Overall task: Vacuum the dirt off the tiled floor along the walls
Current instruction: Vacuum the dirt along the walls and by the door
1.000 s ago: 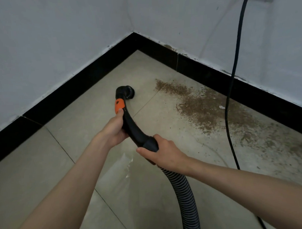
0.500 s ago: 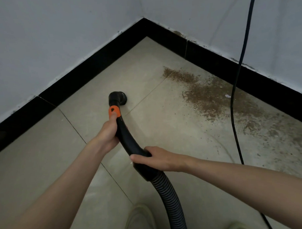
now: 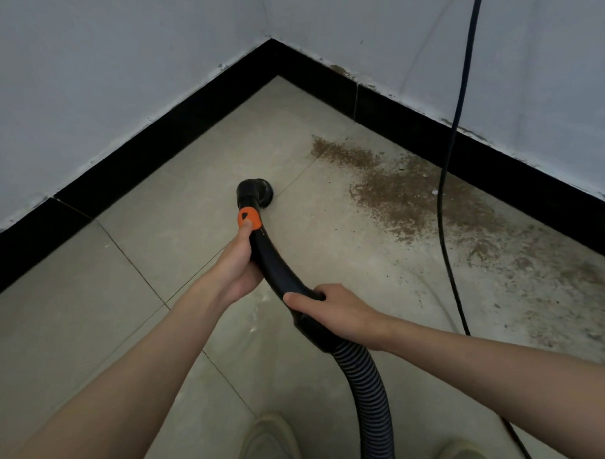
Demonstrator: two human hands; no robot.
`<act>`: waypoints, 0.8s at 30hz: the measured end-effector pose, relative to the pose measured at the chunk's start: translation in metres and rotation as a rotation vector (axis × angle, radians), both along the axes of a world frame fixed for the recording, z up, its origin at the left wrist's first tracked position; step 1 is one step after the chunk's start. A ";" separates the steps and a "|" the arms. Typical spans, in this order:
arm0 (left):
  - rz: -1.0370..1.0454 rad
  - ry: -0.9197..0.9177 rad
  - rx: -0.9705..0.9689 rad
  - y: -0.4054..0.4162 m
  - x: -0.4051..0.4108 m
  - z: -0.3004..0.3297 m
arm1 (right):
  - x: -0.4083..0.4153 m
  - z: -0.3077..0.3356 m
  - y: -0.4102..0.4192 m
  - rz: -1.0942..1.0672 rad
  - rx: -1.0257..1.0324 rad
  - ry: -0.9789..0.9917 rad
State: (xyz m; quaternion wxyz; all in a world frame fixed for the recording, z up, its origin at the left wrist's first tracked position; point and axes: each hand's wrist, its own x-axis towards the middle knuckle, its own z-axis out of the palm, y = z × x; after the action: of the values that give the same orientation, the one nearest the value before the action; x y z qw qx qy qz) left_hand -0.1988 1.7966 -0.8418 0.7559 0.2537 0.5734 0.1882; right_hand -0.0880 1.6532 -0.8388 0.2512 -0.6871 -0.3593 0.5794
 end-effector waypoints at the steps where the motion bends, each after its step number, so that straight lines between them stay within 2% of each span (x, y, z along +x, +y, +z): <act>1: 0.019 -0.008 -0.007 0.004 0.007 0.001 | 0.005 0.002 0.005 -0.013 0.030 -0.079; 6: -0.025 -0.047 -0.028 0.023 0.048 0.008 | 0.033 0.010 0.030 -0.087 0.138 -0.211; 10: -0.104 -0.045 -0.027 0.037 0.077 0.011 | 0.056 0.011 0.046 -0.152 0.153 -0.218; 24: -0.156 0.004 0.051 0.067 0.132 0.012 | 0.103 0.008 0.083 -0.160 0.160 -0.222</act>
State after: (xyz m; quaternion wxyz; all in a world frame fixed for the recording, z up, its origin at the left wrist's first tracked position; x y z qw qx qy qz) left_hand -0.0671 1.8633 -0.8297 0.7605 0.3172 0.5482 0.1431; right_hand 0.0151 1.7362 -0.8306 0.3093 -0.7512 -0.3738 0.4475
